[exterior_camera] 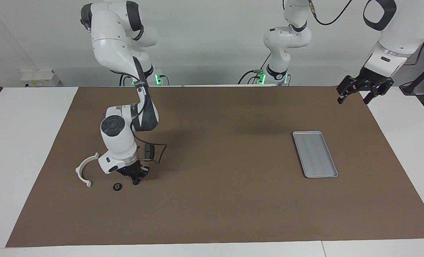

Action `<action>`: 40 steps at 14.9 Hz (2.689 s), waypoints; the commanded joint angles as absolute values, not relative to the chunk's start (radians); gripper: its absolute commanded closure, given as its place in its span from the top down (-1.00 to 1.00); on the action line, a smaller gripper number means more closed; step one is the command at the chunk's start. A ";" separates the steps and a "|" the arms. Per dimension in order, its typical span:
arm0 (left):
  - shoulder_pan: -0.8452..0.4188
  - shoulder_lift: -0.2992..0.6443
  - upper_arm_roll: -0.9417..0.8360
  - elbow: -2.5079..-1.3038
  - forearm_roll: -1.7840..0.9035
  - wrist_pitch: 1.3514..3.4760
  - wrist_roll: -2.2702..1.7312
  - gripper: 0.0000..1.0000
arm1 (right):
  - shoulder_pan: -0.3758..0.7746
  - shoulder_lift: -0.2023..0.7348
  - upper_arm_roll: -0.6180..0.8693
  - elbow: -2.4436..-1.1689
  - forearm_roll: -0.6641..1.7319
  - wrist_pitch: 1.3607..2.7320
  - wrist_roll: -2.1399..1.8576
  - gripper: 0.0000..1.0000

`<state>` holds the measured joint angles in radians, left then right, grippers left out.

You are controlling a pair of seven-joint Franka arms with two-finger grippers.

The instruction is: Place bearing gear from tray to pile

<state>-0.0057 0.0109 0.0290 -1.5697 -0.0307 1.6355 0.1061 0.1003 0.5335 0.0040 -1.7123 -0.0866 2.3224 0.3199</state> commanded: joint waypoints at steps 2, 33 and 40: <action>-0.017 -0.014 0.034 -1.600 -0.014 1.644 0.091 1.00 | 0.097 0.496 0.018 -1.740 -0.081 2.316 0.290 1.00; -0.012 -0.015 0.035 -1.600 -0.014 1.632 0.095 1.00 | 0.034 -0.072 0.028 -1.740 -0.002 1.688 0.097 1.00; -0.014 -0.017 0.034 -1.601 -0.014 1.620 0.095 1.00 | -0.020 -0.126 0.097 -1.712 -0.002 1.591 0.043 1.00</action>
